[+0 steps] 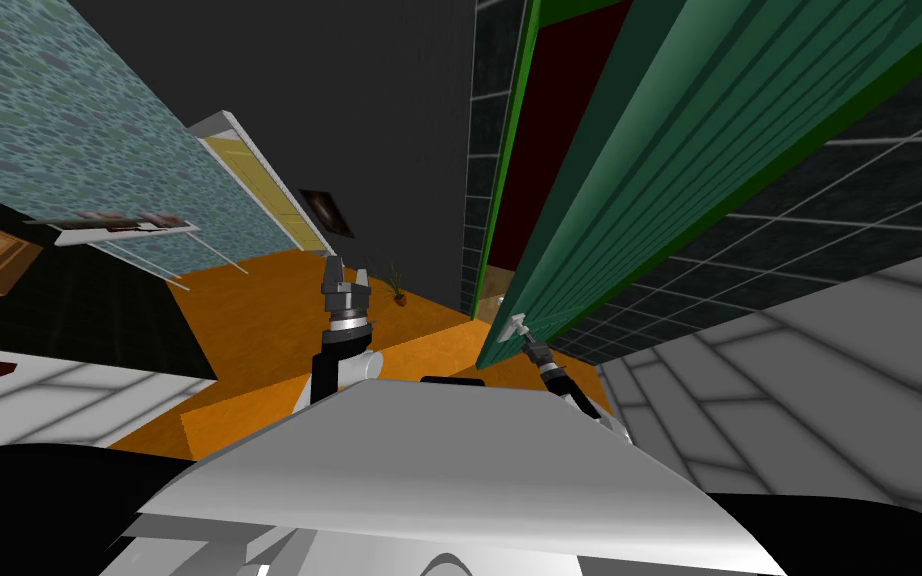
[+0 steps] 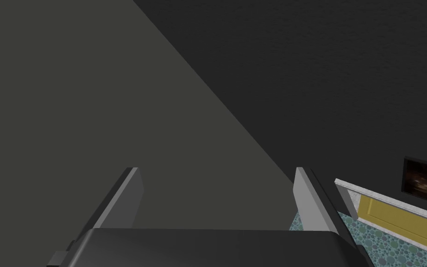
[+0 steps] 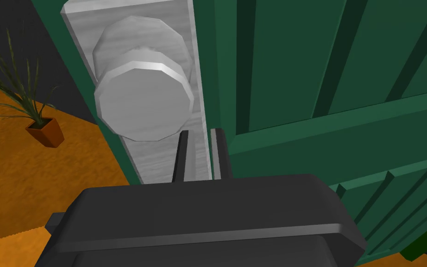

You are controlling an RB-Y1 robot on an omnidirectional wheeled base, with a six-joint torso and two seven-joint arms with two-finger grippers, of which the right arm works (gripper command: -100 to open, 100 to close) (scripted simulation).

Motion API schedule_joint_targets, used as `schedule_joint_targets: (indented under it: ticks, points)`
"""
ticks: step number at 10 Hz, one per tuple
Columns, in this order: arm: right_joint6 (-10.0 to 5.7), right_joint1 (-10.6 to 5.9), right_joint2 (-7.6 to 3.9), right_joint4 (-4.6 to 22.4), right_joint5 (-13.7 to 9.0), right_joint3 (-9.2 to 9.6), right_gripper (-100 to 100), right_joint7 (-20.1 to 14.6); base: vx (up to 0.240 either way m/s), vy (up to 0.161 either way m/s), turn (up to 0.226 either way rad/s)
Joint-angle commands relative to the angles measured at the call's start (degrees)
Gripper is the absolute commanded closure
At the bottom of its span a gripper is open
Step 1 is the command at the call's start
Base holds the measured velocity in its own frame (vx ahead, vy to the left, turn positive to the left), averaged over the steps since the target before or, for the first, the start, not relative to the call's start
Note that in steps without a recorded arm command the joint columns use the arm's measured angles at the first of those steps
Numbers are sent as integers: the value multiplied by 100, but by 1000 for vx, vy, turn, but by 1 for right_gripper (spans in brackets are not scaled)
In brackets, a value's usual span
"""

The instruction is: Pull the door open

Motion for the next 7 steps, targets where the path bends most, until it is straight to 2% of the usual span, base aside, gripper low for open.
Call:
schedule_joint_targets:
  ticks: [1, 2, 5, 6, 7]
  points:
    - [-194, -35, 19, -77, 90, 111, -100, -21, -177, -91, 113]
    - [-194, -35, 19, -77, 90, 111, -100, -21, -120, -74, 21]
    - [-357, -66, 37, -66, 178, 199, -100, -34, -96, -83, 64]
    - [-245, -59, 7, 48, 131, 132, -100, -37, -14, -48, 1]
    - [-139, -12, -193, -11, 29, 74, -100, -218, 56, 25, -14]
